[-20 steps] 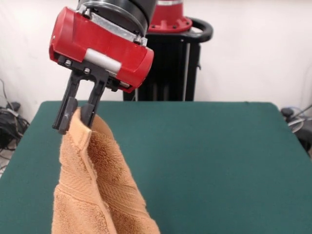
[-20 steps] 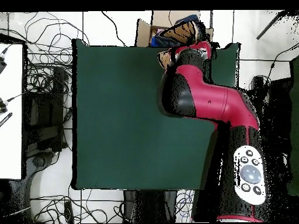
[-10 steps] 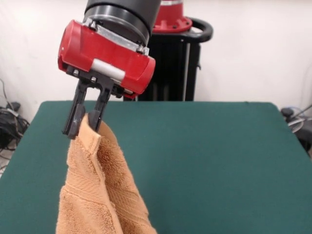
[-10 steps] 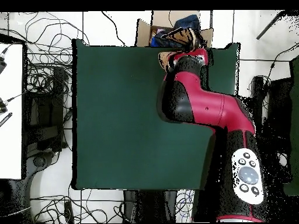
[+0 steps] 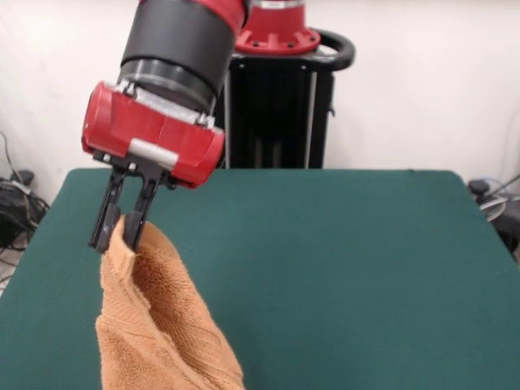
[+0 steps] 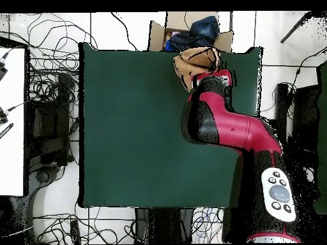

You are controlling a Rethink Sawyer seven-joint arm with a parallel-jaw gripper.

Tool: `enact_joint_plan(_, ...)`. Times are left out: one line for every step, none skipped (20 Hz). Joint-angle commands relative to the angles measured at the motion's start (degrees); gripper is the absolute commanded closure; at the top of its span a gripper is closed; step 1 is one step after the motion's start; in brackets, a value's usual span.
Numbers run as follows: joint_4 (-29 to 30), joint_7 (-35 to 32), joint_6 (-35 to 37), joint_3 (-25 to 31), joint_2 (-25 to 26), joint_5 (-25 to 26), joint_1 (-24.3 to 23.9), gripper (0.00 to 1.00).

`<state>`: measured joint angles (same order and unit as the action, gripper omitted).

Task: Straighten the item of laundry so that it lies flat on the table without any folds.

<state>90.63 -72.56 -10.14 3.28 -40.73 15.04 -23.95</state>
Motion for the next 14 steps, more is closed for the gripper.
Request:
enact_joint_plan(8.84, -12.19, -1.24, 6.64, 2.28, 4.63, -3.03, 1.00)
enact_joint_plan(9.21, -12.12, -1.03, 7.19, 2.17, 5.02, -3.59, 1.00)
enact_joint_plan(9.57, -12.04, -0.81, 7.75, 2.05, 5.41, -4.16, 1.00)
enact_joint_plan(9.82, -11.97, -0.70, 7.95, 2.01, 5.66, -4.44, 1.00)
enact_joint_plan(10.23, -11.77, -0.32, 8.33, 1.97, 6.06, -4.98, 1.00)
enact_joint_plan(10.47, -11.69, -0.20, 8.37, 1.97, 6.27, -5.16, 1.00)
enact_joint_plan(10.95, -11.56, 0.01, 8.30, 2.00, 6.56, -5.48, 1.00)
enact_joint_plan(11.25, -11.54, -0.02, 8.24, 1.96, 6.69, -5.63, 1.00)
enact_joint_plan(11.66, -11.24, 0.49, 7.93, 1.85, 6.76, -5.70, 1.00)
enact_joint_plan(11.90, -11.21, 0.69, 7.64, 1.75, 6.67, -5.64, 1.00)
enact_joint_plan(12.31, -11.07, 1.17, 7.03, 1.52, 6.57, -5.48, 1.00)
enact_joint_plan(12.50, -10.96, 1.60, 6.71, 1.38, 6.48, -5.35, 1.00)
enact_joint_plan(12.76, -11.06, 1.94, 5.82, 1.20, 6.07, -4.90, 1.00)
enact_joint_plan(12.82, -10.91, 2.35, 5.19, 1.14, 5.92, -4.52, 1.00)
